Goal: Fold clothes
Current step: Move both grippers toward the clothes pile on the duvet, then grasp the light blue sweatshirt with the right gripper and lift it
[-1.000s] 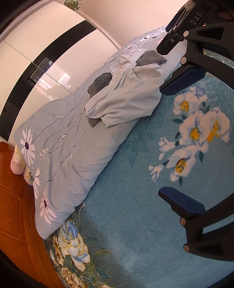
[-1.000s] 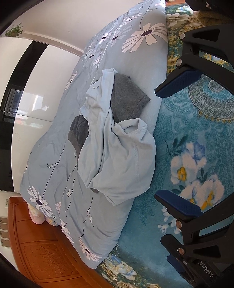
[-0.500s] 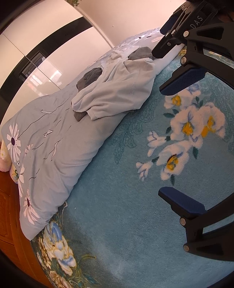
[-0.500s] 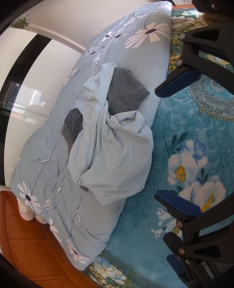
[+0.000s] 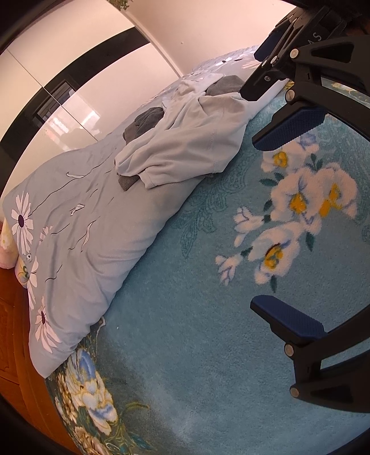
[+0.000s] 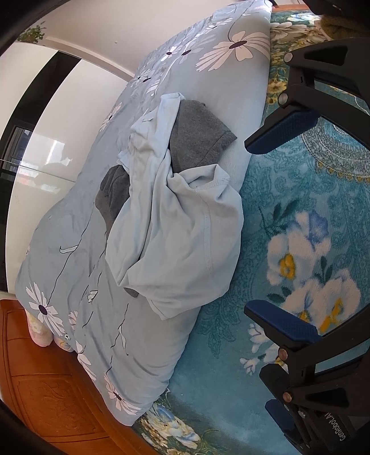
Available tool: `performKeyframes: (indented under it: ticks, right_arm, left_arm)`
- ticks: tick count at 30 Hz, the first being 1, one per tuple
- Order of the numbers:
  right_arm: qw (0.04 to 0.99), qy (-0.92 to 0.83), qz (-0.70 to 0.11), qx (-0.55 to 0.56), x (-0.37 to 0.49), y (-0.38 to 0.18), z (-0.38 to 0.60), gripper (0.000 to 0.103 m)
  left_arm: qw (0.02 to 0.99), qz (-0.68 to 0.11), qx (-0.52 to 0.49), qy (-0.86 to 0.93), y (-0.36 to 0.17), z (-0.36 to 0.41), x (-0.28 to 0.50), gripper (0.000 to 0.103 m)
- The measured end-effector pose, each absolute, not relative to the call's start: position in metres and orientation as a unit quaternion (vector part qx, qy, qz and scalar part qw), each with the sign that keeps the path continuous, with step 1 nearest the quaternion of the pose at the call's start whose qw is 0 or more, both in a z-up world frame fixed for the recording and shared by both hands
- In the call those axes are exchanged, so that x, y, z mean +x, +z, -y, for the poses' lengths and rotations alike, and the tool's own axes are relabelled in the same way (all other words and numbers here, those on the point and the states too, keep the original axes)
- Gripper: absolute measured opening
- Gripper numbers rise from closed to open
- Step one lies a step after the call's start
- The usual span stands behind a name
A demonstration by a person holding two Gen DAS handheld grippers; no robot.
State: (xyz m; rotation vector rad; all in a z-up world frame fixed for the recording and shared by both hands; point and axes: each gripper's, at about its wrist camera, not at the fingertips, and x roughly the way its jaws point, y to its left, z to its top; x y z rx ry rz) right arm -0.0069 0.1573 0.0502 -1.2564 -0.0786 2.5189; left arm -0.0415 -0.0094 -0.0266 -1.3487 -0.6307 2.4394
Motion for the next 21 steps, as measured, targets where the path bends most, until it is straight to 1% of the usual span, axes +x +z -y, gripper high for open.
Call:
performKeyframes:
  ticks: [17, 21]
  right_arm:
    - [0.166, 0.878, 0.027, -0.449, -0.015, 0.046, -0.156, 0.102]
    - [0.145, 0.883, 0.007, -0.447, -0.022, 0.046, -0.167, 0.102]
  left_arm:
    - [0.142, 0.22, -0.466, 0.845, -0.027, 0.008, -0.042, 0.103]
    - [0.131, 0.225, -0.468, 0.844, -0.031, 0.013, -0.043, 0.103]
